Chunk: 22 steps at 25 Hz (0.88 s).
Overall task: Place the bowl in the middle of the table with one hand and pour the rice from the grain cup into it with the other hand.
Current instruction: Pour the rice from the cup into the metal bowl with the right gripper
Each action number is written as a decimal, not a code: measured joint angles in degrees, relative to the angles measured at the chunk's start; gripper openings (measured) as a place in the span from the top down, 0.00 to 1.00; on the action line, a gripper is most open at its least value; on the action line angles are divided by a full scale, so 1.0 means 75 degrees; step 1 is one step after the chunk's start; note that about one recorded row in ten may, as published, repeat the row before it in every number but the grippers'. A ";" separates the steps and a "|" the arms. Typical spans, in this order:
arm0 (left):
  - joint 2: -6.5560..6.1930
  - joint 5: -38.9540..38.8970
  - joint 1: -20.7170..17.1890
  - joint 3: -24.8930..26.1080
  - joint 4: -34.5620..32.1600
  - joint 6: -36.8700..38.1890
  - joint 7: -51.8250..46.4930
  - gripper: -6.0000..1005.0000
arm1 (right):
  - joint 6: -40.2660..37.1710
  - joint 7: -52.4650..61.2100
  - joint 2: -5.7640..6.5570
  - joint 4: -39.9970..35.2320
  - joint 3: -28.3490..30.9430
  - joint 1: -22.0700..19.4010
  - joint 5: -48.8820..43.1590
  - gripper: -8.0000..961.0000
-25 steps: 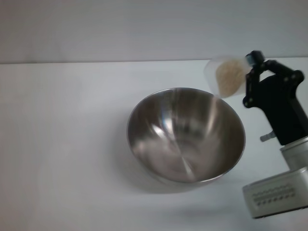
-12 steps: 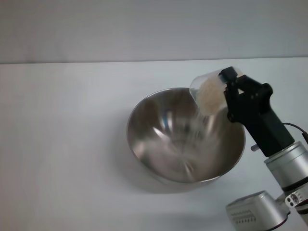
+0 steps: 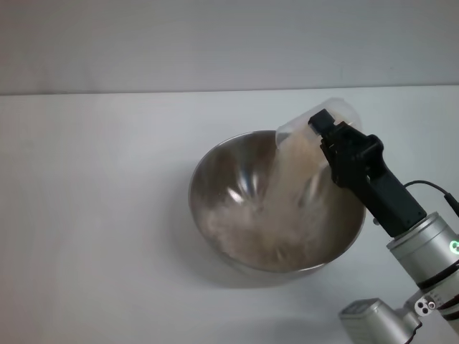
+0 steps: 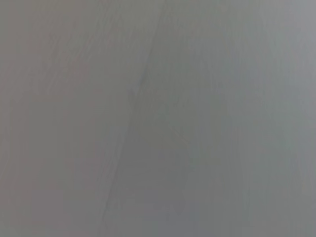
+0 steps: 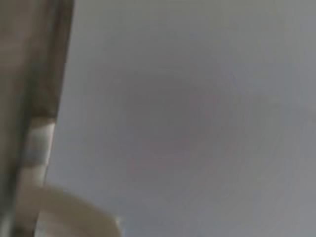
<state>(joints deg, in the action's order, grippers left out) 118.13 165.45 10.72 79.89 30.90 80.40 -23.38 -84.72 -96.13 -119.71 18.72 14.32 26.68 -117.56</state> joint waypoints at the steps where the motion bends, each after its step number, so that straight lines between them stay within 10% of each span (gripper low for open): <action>1: 0.0002 0.0000 0.0000 0.0000 0.0000 -0.0002 0.0000 0.13 | 0.0001 -0.0020 0.0000 -0.0052 -0.0002 0.0012 -0.0041 0.98; 22: 0.0011 0.0006 0.0012 0.0000 -0.0059 -0.0194 -0.0080 0.13 | 0.0649 -0.1523 0.0015 -0.0985 -0.0023 0.0293 -0.1221 0.98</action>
<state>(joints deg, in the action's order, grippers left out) 118.22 165.50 10.81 79.89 30.46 78.94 -23.98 -79.85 -107.55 -119.59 11.33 14.15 28.87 -126.72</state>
